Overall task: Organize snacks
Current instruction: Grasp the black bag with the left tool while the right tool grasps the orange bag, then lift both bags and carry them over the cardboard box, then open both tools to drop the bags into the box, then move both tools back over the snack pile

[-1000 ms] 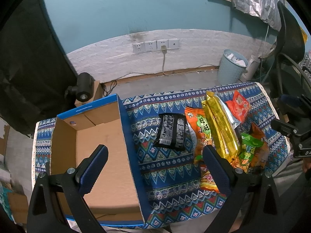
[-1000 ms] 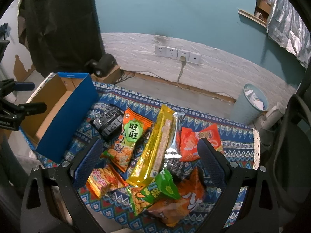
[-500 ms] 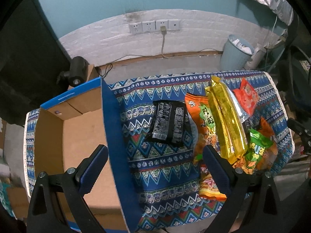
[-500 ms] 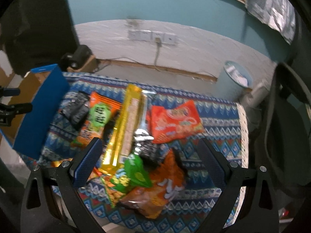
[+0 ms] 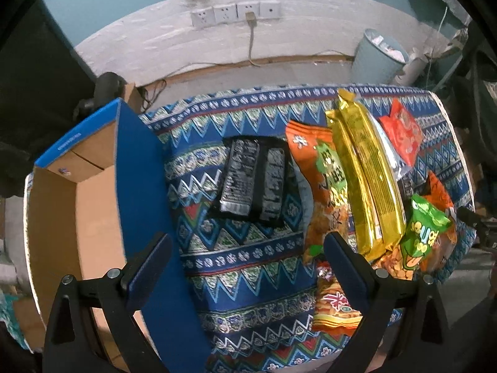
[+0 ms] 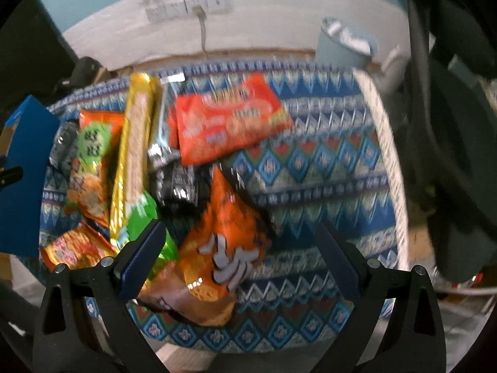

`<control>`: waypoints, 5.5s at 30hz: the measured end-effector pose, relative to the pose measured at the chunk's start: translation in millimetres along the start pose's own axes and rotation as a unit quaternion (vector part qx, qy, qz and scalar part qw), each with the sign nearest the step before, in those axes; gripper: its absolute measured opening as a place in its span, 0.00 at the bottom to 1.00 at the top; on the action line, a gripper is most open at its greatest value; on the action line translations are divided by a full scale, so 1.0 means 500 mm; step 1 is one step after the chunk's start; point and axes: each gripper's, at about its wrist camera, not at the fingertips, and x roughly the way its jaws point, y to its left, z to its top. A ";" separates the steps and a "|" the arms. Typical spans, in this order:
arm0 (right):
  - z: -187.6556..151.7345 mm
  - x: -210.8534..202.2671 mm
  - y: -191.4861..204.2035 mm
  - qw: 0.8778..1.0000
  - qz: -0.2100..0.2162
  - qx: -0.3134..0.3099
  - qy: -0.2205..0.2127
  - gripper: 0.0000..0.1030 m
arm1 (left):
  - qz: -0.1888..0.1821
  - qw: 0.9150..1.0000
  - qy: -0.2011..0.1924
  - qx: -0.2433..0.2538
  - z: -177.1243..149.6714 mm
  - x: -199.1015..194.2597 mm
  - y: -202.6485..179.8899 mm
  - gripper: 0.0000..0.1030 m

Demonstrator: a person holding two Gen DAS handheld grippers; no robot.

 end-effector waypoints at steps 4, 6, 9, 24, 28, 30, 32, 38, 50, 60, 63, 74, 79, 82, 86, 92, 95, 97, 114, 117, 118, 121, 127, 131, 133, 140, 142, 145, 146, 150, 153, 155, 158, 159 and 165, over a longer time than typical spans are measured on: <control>-0.029 0.031 0.007 0.999 0.013 0.004 0.033 0.93 | 0.002 1.000 0.006 0.006 -0.001 0.013 -0.008 0.96; -0.037 0.044 0.012 0.999 0.010 -0.004 0.045 0.93 | 0.004 1.000 0.008 0.007 0.002 0.019 -0.011 0.96; -0.048 0.069 0.024 0.998 -0.001 -0.022 0.067 0.93 | 0.002 1.000 0.012 0.009 0.007 0.027 -0.013 0.96; -0.016 0.141 -0.046 0.995 -0.055 -0.015 0.084 0.81 | 0.027 0.999 0.039 0.023 0.060 0.110 -0.026 0.96; -0.012 0.149 -0.061 0.996 -0.035 -0.002 0.086 0.78 | 0.027 0.998 0.051 0.020 0.073 0.143 -0.030 0.96; -0.016 0.160 -0.062 0.995 -0.031 -0.001 0.092 0.78 | 0.029 0.998 0.055 0.016 0.079 0.158 -0.027 0.96; -0.022 0.169 -0.065 0.995 -0.028 -0.001 0.098 0.78 | 0.035 0.998 0.055 0.014 0.086 0.173 -0.023 0.96; -0.052 0.177 -0.056 0.995 -0.030 -0.002 0.099 0.76 | 0.033 0.998 0.058 0.013 0.096 0.207 -0.019 0.96; -0.023 0.196 -0.077 0.996 -0.009 -0.007 0.083 0.63 | 0.036 0.997 0.047 0.052 0.080 0.229 -0.043 0.69; 0.014 0.109 -0.037 0.999 -0.021 -0.022 0.038 0.63 | 0.042 0.997 0.031 0.062 0.045 0.195 -0.043 0.60; 0.027 0.084 -0.023 0.999 -0.021 -0.025 0.024 0.63 | 0.055 0.996 0.021 0.068 0.037 0.168 -0.044 0.60; 0.033 0.015 0.037 0.998 -0.019 -0.056 -0.023 0.63 | 0.052 0.997 -0.021 0.059 0.009 0.064 -0.033 0.60; 0.041 0.001 0.054 0.997 -0.010 -0.063 -0.039 0.63 | 0.038 0.997 -0.038 0.049 -0.020 0.001 -0.028 0.60; 0.050 -0.021 0.074 0.996 -0.002 -0.071 -0.051 0.63 | 0.037 0.997 -0.052 0.048 -0.022 -0.027 -0.015 0.60; 0.062 -0.045 0.109 0.994 0.008 -0.086 -0.067 0.63 | 0.026 0.997 -0.066 0.041 -0.024 -0.061 0.005 0.60; 0.080 -0.073 0.166 0.990 0.032 -0.106 -0.082 0.63 | 0.026 0.995 -0.087 0.032 -0.035 -0.107 0.036 0.60; 0.090 -0.092 0.201 0.988 0.046 -0.117 -0.091 0.63 | 0.027 0.994 -0.099 0.025 -0.045 -0.131 0.063 0.60; 0.096 -0.103 0.224 0.986 0.054 -0.124 -0.096 0.63 | 0.026 0.994 -0.101 0.016 -0.047 -0.139 0.079 0.60; 0.155 -0.147 0.477 0.965 0.116 -0.216 -0.098 0.63 | 0.028 0.992 -0.115 -0.051 -0.106 -0.161 0.242 0.60; 0.158 -0.141 0.528 0.960 0.122 -0.237 -0.090 0.63 | 0.030 0.991 -0.111 -0.067 -0.114 -0.154 0.275 0.60; 0.159 -0.137 0.548 0.958 0.126 -0.244 -0.087 0.63 | 0.032 0.991 -0.111 -0.072 -0.117 -0.154 0.286 0.60; 0.160 -0.120 0.604 0.952 0.134 -0.265 -0.079 0.63 | 0.036 0.989 -0.110 -0.091 -0.122 -0.156 0.324 0.60; 0.158 -0.086 0.702 0.942 0.149 -0.295 -0.063 0.63 | 0.051 0.984 -0.107 -0.131 -0.132 -0.153 0.397 0.60; 0.172 -0.065 0.753 0.939 0.160 -0.301 -0.053 0.63 | 0.058 0.982 -0.091 -0.154 -0.138 -0.134 0.433 0.60; 0.176 -0.053 0.780 0.937 0.165 -0.304 -0.046 0.63 | 0.060 0.981 -0.084 -0.163 -0.140 -0.124 0.447 0.60; 0.174 -0.014 0.845 0.931 0.171 -0.321 -0.018 0.63 | 0.069 0.979 -0.064 -0.179 -0.146 -0.102 0.470 0.60; 0.173 -0.007 0.852 0.930 0.178 -0.322 -0.011 0.64 | 0.074 0.979 -0.063 -0.182 -0.146 -0.102 0.471 0.61; 0.176 -0.005 0.857 0.928 0.188 -0.320 -0.001 0.64 | 0.082 0.977 -0.059 -0.189 -0.146 -0.100 0.473 0.63; 0.179 -0.006 0.857 0.928 0.188 -0.321 -0.001 0.65 | 0.083 0.976 -0.059 -0.191 -0.146 -0.100 0.474 0.64; 0.185 -0.020 0.848 0.931 0.182 -0.317 -0.014 0.76 | 0.085 0.976 -0.062 -0.193 -0.142 -0.105 0.474 0.73; 0.189 -0.031 0.839 0.933 0.179 -0.313 -0.020 0.76 | 0.083 0.976 -0.064 -0.191 -0.140 -0.106 0.472 0.73; 0.191 -0.040 0.825 0.934 0.178 -0.310 -0.024 0.76 | 0.077 0.976 -0.061 -0.192 -0.138 -0.104 0.469 0.73; 0.195 -0.047 0.796 0.936 0.172 -0.304 -0.026 0.76 | 0.052 0.977 -0.057 -0.198 -0.134 -0.100 0.463 0.73; 0.196 -0.051 0.783 0.938 0.169 -0.302 -0.026 0.76 | 0.043 0.977 -0.056 -0.200 -0.133 -0.100 0.459 0.73; 0.195 -0.061 0.701 0.946 0.154 -0.285 -0.024 0.76 | 0.014 0.980 -0.061 -0.192 -0.119 -0.105 0.419 0.73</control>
